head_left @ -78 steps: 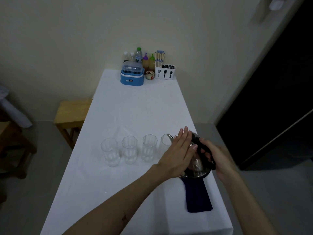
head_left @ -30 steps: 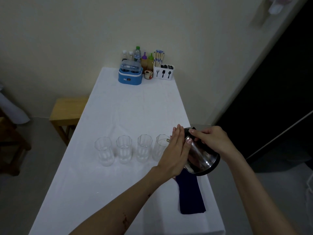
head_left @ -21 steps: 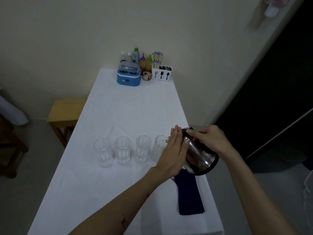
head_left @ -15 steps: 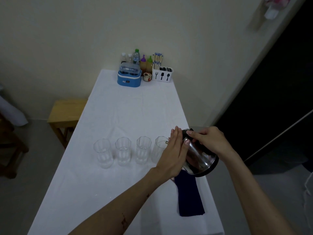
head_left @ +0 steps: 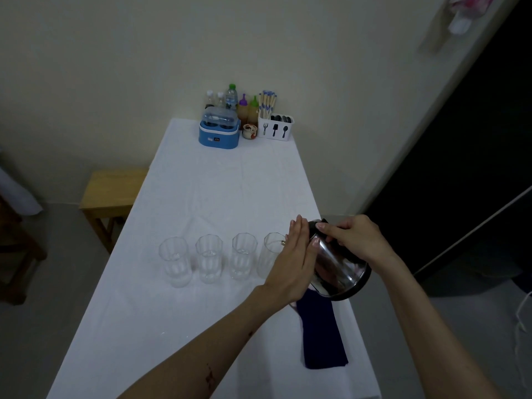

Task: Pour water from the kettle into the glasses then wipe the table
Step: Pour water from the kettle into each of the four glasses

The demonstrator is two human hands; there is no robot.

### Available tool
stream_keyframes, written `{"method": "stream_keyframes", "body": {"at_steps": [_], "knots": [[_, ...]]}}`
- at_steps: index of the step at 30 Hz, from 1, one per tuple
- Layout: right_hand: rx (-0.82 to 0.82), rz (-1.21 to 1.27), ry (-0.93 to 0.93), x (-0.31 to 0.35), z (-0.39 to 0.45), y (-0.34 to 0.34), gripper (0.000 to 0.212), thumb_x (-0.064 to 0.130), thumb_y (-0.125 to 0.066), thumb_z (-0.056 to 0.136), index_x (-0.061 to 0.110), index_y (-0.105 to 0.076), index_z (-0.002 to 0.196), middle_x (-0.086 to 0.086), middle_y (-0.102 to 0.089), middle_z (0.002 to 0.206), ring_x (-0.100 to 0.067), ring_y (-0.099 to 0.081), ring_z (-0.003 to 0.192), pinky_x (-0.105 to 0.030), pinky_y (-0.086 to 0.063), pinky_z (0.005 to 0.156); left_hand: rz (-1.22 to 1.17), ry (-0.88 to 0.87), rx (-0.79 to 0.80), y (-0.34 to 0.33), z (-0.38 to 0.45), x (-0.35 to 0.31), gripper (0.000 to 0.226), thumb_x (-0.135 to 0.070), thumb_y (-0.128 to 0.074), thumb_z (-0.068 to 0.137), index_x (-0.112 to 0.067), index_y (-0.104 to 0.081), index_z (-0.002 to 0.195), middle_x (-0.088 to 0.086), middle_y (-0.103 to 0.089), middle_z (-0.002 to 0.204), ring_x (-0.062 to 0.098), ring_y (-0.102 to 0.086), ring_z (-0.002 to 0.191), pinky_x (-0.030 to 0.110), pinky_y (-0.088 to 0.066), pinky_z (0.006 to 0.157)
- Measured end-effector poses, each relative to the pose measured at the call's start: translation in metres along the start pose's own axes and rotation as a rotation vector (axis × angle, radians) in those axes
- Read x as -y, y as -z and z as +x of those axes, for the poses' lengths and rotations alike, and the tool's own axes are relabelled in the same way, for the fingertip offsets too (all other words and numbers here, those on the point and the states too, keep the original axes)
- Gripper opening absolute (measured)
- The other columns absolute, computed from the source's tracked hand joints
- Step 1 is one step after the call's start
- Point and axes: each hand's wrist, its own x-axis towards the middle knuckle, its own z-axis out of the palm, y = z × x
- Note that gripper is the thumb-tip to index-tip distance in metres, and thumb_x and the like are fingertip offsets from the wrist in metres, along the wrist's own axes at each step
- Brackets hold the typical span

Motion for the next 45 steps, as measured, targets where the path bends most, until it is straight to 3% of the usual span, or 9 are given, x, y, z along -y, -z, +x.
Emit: {"method": "stream_keyframes", "body": {"at_steps": [16,20,26,45], "knots": [[-0.009,-0.014,-0.004,0.0040,0.0014,-0.0003,0.043,0.051,-0.075,0.082,0.009,-0.078,0.071,-0.014,-0.074,0.069,-0.017,-0.062,0.059,-0.027,-0.046,0.059,-0.017,-0.001,-0.006,0.0041,0.0005,-0.0016,0.056,-0.035,-0.017,0.105,-0.015,0.002,0.154,-0.006,0.010,0.162,0.005,0.012,0.147,0.016,0.005,0.116],[-0.006,-0.025,-0.010,0.0053,0.0019,-0.0005,0.043,0.051,-0.075,0.082,0.009,-0.078,0.071,-0.007,-0.068,0.061,-0.016,-0.060,0.058,-0.026,-0.045,0.058,-0.013,-0.001,0.001,0.0044,-0.0006,-0.0018,0.056,-0.034,-0.017,0.105,-0.014,0.003,0.154,-0.006,0.010,0.161,0.005,0.012,0.147,0.023,0.003,0.120],[-0.005,-0.036,-0.013,0.0062,0.0017,-0.0020,0.042,0.050,-0.075,0.083,0.010,-0.078,0.070,-0.001,-0.062,0.054,-0.015,-0.058,0.053,-0.025,-0.044,0.053,-0.016,0.009,0.002,0.0056,-0.0014,-0.0008,0.056,-0.035,-0.017,0.105,-0.015,0.003,0.154,-0.006,0.010,0.162,0.005,0.011,0.147,0.017,0.004,0.117],[-0.003,-0.062,-0.009,0.0081,0.0026,-0.0081,0.047,0.051,-0.075,0.083,0.006,-0.079,0.072,-0.008,-0.062,0.058,-0.018,-0.057,0.056,-0.027,-0.041,0.057,-0.020,0.012,0.009,0.0090,-0.0032,0.0031,0.056,-0.035,-0.017,0.105,-0.016,0.004,0.154,-0.005,0.011,0.162,0.006,0.011,0.148,0.023,0.003,0.120]]}}
